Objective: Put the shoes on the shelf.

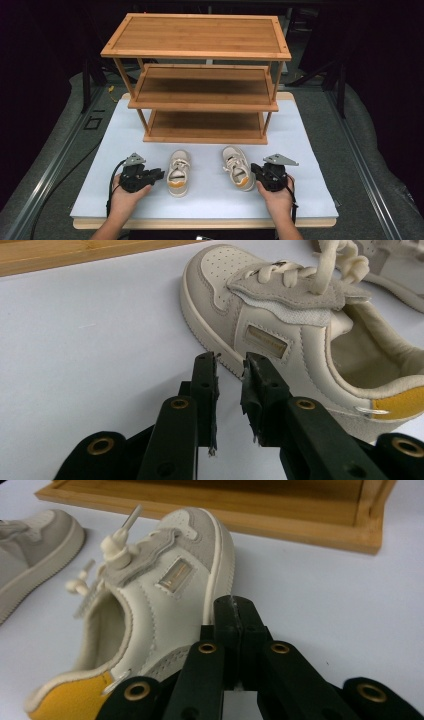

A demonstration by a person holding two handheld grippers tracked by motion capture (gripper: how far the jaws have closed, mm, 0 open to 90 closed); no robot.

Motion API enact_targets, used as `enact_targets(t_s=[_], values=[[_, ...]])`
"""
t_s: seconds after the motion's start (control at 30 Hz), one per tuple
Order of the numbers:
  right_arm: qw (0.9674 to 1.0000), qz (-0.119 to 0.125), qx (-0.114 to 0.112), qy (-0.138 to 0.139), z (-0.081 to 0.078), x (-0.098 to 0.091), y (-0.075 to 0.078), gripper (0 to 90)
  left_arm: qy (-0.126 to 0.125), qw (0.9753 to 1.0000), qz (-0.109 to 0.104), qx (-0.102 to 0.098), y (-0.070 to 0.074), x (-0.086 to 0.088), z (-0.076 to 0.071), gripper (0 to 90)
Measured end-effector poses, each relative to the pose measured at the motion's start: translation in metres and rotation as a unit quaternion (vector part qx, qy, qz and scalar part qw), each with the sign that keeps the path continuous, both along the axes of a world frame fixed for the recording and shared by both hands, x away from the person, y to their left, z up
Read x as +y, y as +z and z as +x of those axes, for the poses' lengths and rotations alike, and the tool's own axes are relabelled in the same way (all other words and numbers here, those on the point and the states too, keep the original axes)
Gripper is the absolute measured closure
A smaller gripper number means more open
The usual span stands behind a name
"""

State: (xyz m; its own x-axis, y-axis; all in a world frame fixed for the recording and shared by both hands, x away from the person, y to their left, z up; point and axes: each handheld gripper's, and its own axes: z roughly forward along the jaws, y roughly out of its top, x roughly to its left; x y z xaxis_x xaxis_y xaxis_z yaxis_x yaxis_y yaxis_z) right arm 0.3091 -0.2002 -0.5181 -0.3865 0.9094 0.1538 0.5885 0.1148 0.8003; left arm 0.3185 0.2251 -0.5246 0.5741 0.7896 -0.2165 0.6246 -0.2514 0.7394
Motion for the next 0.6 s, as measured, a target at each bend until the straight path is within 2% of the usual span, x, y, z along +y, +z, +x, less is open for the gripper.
enact_targets(t_s=[0.1,0.17,0.23,0.33,0.53,0.6], values=[[0.9996,0.013,0.023,-0.005,0.006,-0.005,-0.009,90.0,0.001,1.0,-0.001,0.001,0.0,0.001,0.001,75.1],[0.9984,0.037,0.042,0.0,0.008,-0.007,-0.014,90.0,0.001,1.0,-0.003,0.002,0.0,0.001,0.001,75.1],[0.9972,0.056,0.049,-0.001,0.009,-0.008,-0.015,90.0,0.002,1.0,-0.004,-0.002,0.0,0.001,0.0,75.1],[0.9975,0.054,0.045,-0.004,0.009,-0.006,-0.016,90.0,0.002,1.0,-0.006,-0.006,0.002,0.001,-0.001,75.1],[0.9967,0.063,0.051,0.005,0.005,-0.001,-0.015,90.0,0.004,0.9999,-0.01,-0.008,0.003,0.002,-0.001,73.7],[0.9976,0.049,0.048,0.003,0.004,0.001,-0.014,89.5,0.005,0.9998,-0.019,-0.01,0.004,0.002,-0.002,72.0]])
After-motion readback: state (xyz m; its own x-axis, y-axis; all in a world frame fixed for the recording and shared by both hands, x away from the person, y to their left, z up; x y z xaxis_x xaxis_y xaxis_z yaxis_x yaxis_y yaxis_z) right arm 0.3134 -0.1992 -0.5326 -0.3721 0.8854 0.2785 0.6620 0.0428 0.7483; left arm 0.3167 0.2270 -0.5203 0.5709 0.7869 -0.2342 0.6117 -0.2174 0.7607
